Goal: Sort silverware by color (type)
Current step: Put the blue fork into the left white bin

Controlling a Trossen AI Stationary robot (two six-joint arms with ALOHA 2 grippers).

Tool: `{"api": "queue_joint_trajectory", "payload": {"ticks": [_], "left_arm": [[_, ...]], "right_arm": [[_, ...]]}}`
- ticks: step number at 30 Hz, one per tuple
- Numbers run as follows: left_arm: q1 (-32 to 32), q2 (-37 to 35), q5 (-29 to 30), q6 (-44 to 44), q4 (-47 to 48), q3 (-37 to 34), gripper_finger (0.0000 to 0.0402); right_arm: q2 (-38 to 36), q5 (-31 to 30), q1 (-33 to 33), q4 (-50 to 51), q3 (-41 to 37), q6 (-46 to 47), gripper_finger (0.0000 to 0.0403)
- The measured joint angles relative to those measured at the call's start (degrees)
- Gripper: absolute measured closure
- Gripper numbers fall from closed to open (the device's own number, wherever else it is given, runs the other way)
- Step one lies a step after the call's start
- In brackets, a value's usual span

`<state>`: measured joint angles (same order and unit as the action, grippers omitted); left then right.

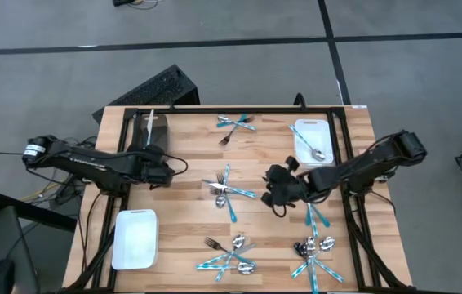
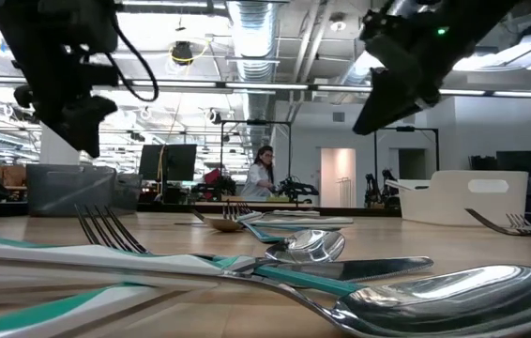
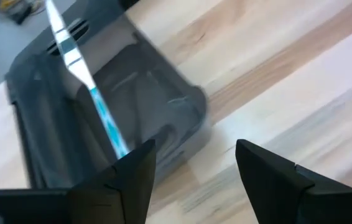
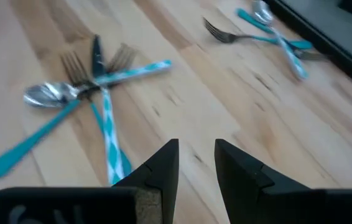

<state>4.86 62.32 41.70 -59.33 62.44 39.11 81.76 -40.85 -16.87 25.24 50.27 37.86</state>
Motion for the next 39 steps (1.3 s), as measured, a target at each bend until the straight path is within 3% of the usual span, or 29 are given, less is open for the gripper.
{"api": "queue_joint_trajectory", "payload": {"ticks": [5, 10, 14, 22, 30, 39], "left_arm": [[3.24, -3.45, 2.99, 1.05, -5.42, 0.0, 0.0191], [6.7, -5.36, 5.27, 9.0, -16.33, 0.0, 0.0191], [8.04, -5.5, 5.28, 15.81, -23.81, 0.0, 0.0191], [8.53, -4.71, 5.55, 18.23, -31.99, 0.0, 0.0191], [15.88, 7.78, 10.24, 15.66, -40.83, 0.0, 0.0191], [17.81, 22.7, 7.34, 18.25, -53.35, 0.0, 0.0191]], "right_arm": [[-0.75, -1.32, -1.04, 0.73, -0.05, 0.92, 0.0274], [-1.48, -0.76, -0.12, -1.5, -0.08, -1.93, 0.0274], [-3.11, 2.41, 1.66, -5.05, 0.04, -5.18, 0.0274], [-3.82, 8.31, 5.1, -11.92, 0.03, -9.89, 0.0274], [1.82, 8.36, 4.22, -4.46, -0.01, -3.15, 0.0274], [10.53, 13.99, -0.61, -11.02, -0.03, -0.49, 0.0274]]}}
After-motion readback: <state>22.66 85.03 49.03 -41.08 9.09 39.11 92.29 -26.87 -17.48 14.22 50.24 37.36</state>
